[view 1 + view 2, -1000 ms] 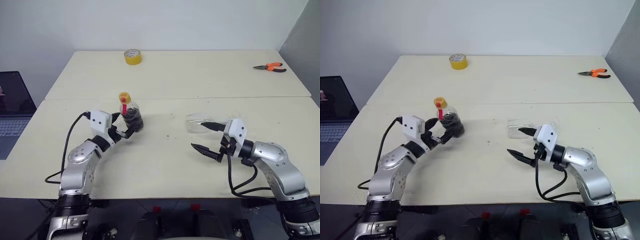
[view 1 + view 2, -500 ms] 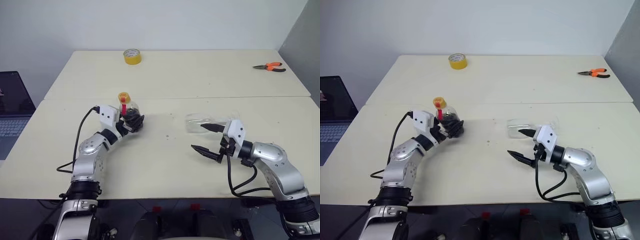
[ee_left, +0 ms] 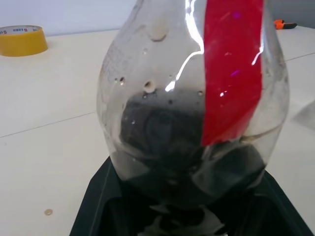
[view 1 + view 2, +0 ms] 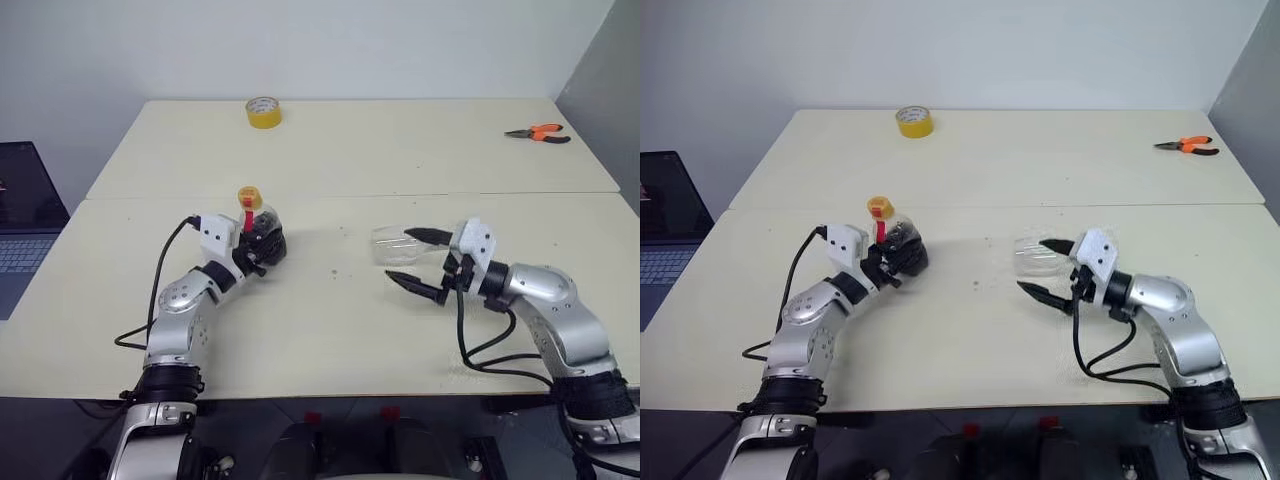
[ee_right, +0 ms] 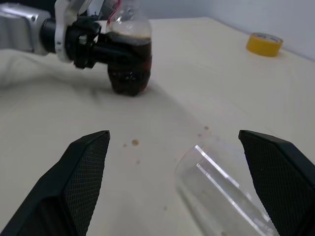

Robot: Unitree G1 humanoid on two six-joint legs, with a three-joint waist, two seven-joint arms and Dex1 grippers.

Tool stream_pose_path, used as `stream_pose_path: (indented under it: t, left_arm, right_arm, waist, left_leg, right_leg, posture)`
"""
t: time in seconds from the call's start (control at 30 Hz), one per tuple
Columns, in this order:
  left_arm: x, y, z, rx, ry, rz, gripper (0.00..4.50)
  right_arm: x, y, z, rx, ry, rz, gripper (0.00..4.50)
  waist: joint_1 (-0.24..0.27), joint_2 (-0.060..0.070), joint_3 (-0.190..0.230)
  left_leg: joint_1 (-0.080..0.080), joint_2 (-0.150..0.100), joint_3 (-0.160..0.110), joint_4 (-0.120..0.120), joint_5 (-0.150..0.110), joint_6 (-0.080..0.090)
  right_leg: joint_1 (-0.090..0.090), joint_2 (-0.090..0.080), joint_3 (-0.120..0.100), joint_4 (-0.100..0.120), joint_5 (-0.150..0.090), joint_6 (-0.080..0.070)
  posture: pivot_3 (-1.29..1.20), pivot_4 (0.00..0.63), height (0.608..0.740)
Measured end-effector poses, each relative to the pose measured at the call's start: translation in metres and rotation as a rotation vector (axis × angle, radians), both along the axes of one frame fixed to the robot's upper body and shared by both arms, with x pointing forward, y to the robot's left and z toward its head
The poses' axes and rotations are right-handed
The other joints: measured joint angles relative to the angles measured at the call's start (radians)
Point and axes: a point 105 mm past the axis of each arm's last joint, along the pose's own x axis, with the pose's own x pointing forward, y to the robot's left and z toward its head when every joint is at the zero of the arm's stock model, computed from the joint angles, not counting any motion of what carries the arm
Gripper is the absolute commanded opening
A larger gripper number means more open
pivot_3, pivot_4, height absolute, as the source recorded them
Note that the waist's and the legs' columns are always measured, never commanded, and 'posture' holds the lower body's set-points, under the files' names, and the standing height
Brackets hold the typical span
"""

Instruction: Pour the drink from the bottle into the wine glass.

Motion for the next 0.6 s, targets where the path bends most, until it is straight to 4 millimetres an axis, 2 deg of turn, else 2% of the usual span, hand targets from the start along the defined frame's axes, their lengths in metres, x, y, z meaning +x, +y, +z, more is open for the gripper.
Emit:
stream_pose_path:
  t: [0.1,0.23,0.33,0.5,0.6]
  left_arm:
    - [0.0,-0.012,-0.001,-0.001,-0.015,0.035,1.57]
    - [0.003,-0.032,0.0,0.042,-0.04,0.096,1.49]
    - [0.004,-0.046,0.001,0.043,-0.042,0.128,1.39]
    - [-0.001,-0.09,0.0,0.014,-0.029,0.062,1.29]
    - [-0.002,-0.095,0.001,0.02,-0.025,0.051,1.27]
  right_arm:
    - [0.015,0.015,0.025,0.055,-0.017,-0.039,4.5]
    - [0.017,0.042,0.049,0.121,-0.017,-0.026,4.5]
    - [0.017,0.057,0.053,0.158,0.029,-0.043,4.5]
    - [0.009,0.088,0.052,0.163,0.09,-0.015,4.5]
    - [0.012,0.091,0.057,0.168,0.101,-0.044,4.5]
  waist:
    - [0.0,0.0,0.0]
    - [0.003,-0.001,0.0]
    - [0.003,-0.001,0.0]
    - [-0.001,-0.001,0.0]
    - [-0.005,0.0,0.0]
  left_leg:
    - [-0.001,0.0,0.0,0.0,0.0,0.0]
    - [-0.002,-0.001,0.0,0.001,0.0,0.0]
    - [-0.003,-0.001,0.0,0.001,0.0,0.0]
    - [-0.004,-0.001,0.001,0.001,0.0,0.0]
    - [-0.004,-0.001,0.001,0.001,0.0,0.0]
  right_leg:
    - [-0.001,0.0,0.0,0.0,0.0,-0.001]
    - [-0.002,-0.001,0.0,0.0,0.001,-0.001]
    - [-0.003,-0.001,0.0,0.001,0.001,-0.001]
    - [-0.005,-0.001,0.001,0.001,0.001,-0.001]
    - [-0.006,0.0,0.001,0.003,0.001,-0.001]
  posture:
    - [0.0,0.15,0.74]
    - [0.0,0.15,0.74]
    - [0.0,0.15,0.74]
    - [0.0,0.15,0.74]
    - [0.0,0.15,0.74]
